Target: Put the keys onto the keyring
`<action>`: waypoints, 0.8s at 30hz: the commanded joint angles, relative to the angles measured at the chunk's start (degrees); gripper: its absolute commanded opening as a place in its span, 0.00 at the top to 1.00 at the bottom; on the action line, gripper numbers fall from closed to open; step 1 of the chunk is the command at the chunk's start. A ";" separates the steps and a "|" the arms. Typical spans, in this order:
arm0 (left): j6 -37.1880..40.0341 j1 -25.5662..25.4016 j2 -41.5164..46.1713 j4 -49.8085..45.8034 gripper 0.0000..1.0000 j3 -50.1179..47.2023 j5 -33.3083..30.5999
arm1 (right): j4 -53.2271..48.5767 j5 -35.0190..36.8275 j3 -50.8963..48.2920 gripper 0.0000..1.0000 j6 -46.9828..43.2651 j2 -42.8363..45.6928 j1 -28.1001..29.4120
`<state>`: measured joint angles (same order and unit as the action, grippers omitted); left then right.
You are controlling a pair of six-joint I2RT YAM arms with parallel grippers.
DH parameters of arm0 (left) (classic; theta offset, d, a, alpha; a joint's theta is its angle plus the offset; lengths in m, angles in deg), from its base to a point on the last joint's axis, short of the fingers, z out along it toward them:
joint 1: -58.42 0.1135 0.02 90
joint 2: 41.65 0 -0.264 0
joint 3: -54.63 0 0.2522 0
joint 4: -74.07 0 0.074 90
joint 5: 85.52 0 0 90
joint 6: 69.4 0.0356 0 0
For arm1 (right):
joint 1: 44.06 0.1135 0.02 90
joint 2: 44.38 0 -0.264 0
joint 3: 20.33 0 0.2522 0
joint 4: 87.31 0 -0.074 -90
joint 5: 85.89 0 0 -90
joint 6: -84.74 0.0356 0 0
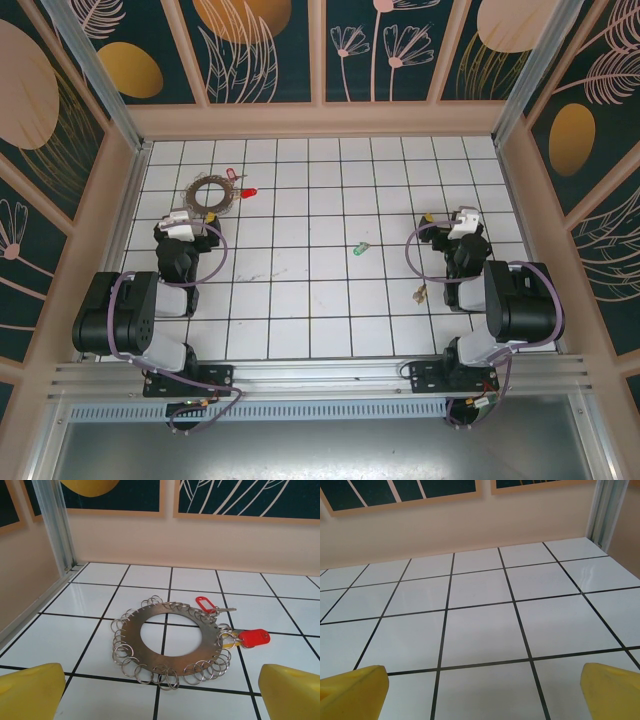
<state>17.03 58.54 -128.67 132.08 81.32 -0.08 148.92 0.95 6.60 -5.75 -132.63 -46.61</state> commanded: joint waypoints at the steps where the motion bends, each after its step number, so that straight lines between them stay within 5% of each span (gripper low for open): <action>1: 0.12 0.41 1.06 -0.18 0.01 0.74 2.91 | -0.48 -1.85 1.07 0.01 0.52 0.60 0.06; 8: -1.66 0.41 10.43 -5.46 0.01 -1.33 0.92 | -2.18 -2.47 0.40 0.01 -0.91 4.31 1.01; 12: -3.57 0.41 16.49 -12.13 0.01 -1.06 -0.72 | -25.00 -2.43 8.67 0.01 1.18 11.14 1.12; 16: -15.58 0.43 22.18 -29.44 0.01 5.19 -13.76 | -37.65 -1.46 14.13 0.01 6.71 16.17 1.14; 20: -16.06 0.41 19.30 -44.36 0.01 17.07 -7.45 | -51.14 1.24 20.36 0.01 21.65 17.19 1.06; 24: -17.03 0.46 10.10 -54.05 0.01 28.70 5.66 | -54.80 -11.33 23.61 0.02 23.15 14.80 1.16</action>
<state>3.02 58.76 -114.03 90.57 104.88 -3.05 102.96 -2.28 28.50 11.47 -116.63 -45.82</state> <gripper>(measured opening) 0.988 0.984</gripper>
